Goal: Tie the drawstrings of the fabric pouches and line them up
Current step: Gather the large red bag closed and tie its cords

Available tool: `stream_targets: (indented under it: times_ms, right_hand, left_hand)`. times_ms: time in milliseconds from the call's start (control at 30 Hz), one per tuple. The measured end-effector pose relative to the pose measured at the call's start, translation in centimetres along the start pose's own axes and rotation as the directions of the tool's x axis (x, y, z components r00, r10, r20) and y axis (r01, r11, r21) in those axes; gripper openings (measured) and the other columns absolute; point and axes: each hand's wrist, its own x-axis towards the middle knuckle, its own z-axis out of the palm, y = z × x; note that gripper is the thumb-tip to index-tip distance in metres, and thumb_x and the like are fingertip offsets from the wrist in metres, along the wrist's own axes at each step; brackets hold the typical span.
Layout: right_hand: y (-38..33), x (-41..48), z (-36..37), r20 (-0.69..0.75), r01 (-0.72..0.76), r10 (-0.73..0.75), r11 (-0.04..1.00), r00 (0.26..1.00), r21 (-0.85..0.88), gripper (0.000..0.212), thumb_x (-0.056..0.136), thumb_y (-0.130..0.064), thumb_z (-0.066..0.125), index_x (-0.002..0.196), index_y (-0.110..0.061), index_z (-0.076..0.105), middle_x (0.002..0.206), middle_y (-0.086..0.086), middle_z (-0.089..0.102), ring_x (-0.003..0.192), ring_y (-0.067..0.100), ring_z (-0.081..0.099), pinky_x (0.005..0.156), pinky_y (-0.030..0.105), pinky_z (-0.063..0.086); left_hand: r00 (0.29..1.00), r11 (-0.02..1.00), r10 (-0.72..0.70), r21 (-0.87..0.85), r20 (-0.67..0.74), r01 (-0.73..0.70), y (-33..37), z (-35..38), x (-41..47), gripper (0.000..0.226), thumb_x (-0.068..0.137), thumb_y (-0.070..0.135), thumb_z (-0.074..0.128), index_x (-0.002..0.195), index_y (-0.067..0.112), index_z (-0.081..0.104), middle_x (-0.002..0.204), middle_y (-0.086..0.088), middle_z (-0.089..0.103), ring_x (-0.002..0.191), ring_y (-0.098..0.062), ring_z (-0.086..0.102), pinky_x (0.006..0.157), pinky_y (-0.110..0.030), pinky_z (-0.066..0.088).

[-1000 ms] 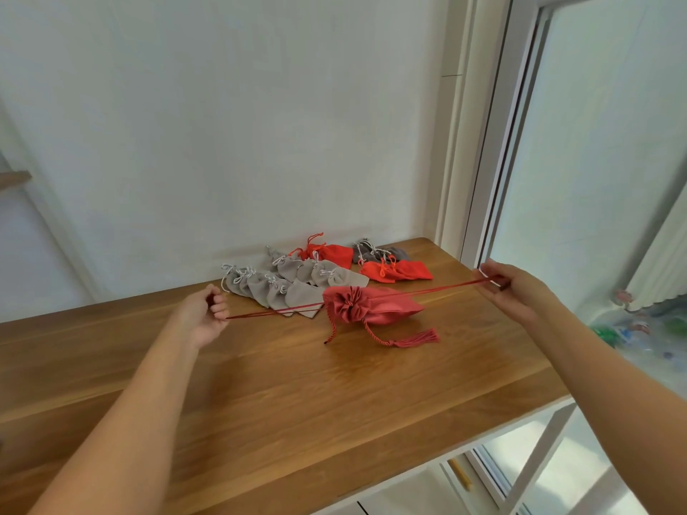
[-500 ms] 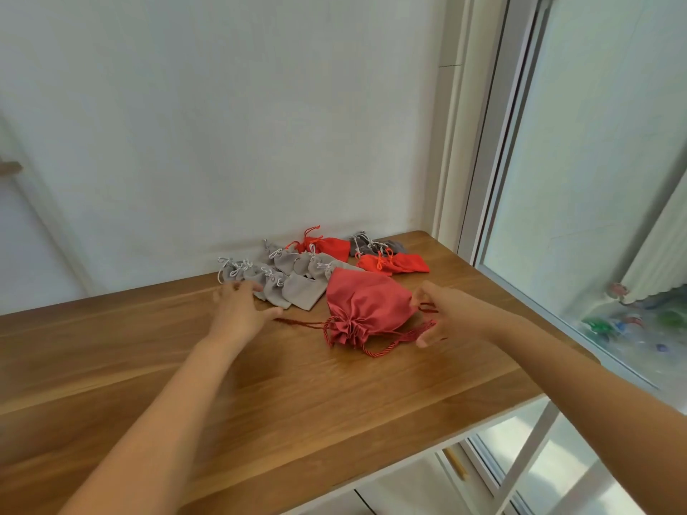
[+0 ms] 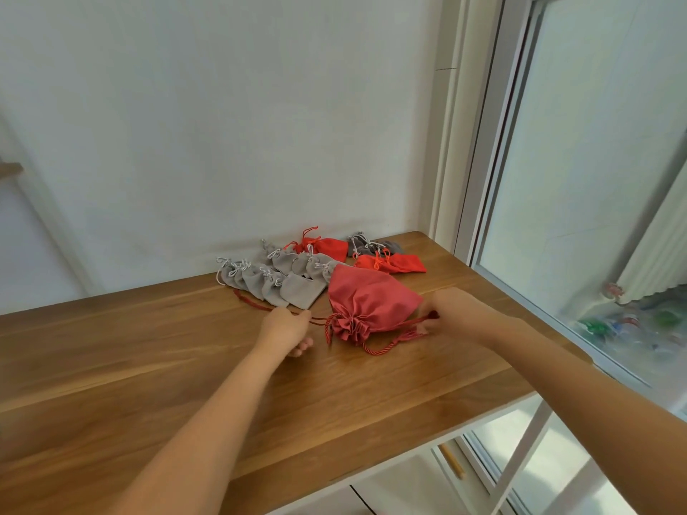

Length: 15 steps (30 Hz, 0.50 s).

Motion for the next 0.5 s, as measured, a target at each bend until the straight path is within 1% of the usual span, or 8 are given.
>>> stream_targets:
  times_ms: [67,133,167,300,333,400,467,500]
  right_hand:
    - [0.0,-0.2,-0.2,0.006,0.038,-0.039,0.997,0.999,0.064,0.022,0.088,-0.034,0.067,0.074,-0.017,0.066,0.066,-0.004,0.057,0.063,0.012,0.049,0.058,0.027,0.035]
    - [-0.2,-0.6,-0.5,0.014,0.078,-0.080,0.988,0.997,0.134,0.031,0.086,-0.042,0.067,0.068,-0.018,0.064,0.062,-0.004,0.053,0.057,0.010,0.044,0.057,0.028,0.032]
    - [-0.2,-0.7,-0.5,0.017,0.096,-0.100,0.983,0.995,0.159,0.031,0.087,-0.044,0.066,0.067,-0.019,0.065,0.061,-0.004,0.054,0.056,0.008,0.044,0.057,0.027,0.032]
    - [-0.3,-1.1,-0.8,0.029,0.146,-0.155,0.970,0.987,0.196,0.026,0.093,-0.037,0.060,0.071,-0.026,0.070,0.065,-0.007,0.063,0.057,0.004,0.048,0.054,0.020,0.033]
    - [-0.2,-1.1,-0.8,0.024,0.153,-0.162,0.967,0.987,0.205,0.028,0.093,-0.035,0.060,0.067,-0.030,0.066,0.061,-0.009,0.059,0.056,0.004,0.047,0.055,0.020,0.032]
    - [0.0,-1.2,-1.1,0.012,0.156,-0.163,0.962,0.987,0.225,0.029,0.094,-0.035,0.058,0.066,-0.030,0.064,0.062,-0.005,0.057,0.056,0.004,0.045,0.057,0.023,0.033]
    - [0.1,-1.4,-1.5,-0.026,0.160,-0.158,0.949,0.987,0.272,0.029,0.095,-0.035,0.057,0.069,-0.026,0.065,0.069,-0.002,0.057,0.060,0.002,0.045,0.059,0.021,0.033]
    - [0.0,-1.6,-1.9,-0.066,0.166,-0.153,0.935,0.986,0.314,0.028,0.095,-0.034,0.057,0.069,-0.027,0.064,0.071,-0.006,0.055,0.061,0.000,0.046,0.060,0.017,0.033]
  left_hand:
    - [0.982,0.972,-0.141,-0.170,0.125,0.161,0.7,0.4,-0.2,0.045,0.100,0.037,0.045,0.103,-0.007,0.056,0.070,-0.017,0.066,0.051,-0.020,0.059,0.044,-0.024,0.050]
    - [0.978,0.962,-0.154,-0.204,0.141,0.181,0.9,0.9,0.1,0.053,0.098,0.047,0.043,0.103,-0.004,0.057,0.078,-0.018,0.068,0.057,-0.022,0.063,0.049,-0.025,0.052]
    - [0.982,0.958,-0.145,-0.233,0.118,0.169,1.0,1.1,0.4,0.049,0.098,0.047,0.045,0.103,-0.001,0.057,0.080,-0.016,0.068,0.060,-0.021,0.064,0.051,-0.026,0.051]
    - [0.982,0.838,-0.176,-0.512,0.068,0.186,1.3,1.6,1.1,0.015,0.094,0.013,0.056,0.105,0.003,0.059,0.085,-0.008,0.061,0.068,-0.015,0.059,0.056,-0.024,0.048]
    - [0.984,0.781,-0.164,-0.601,0.067,0.171,1.4,1.6,1.2,0.009,0.093,0.006,0.054,0.096,0.002,0.061,0.086,-0.007,0.060,0.070,-0.014,0.057,0.060,-0.025,0.048]
    - [0.996,0.686,-0.084,-0.726,0.000,0.058,1.8,1.4,1.0,0.026,0.098,0.004,0.043,0.077,0.007,0.058,0.084,-0.006,0.060,0.073,-0.013,0.057,0.070,-0.028,0.047]
    - [0.996,0.595,0.047,-0.799,-0.073,-0.086,2.5,0.8,0.4,0.032,0.101,0.007,0.036,0.078,0.008,0.057,0.075,-0.006,0.059,0.070,-0.014,0.059,0.077,-0.030,0.047]
    - [0.990,0.578,0.115,-0.805,-0.081,-0.133,2.9,0.4,0.0,0.029,0.102,0.010,0.036,0.082,0.007,0.057,0.069,-0.004,0.056,0.065,-0.013,0.058,0.073,-0.030,0.049]
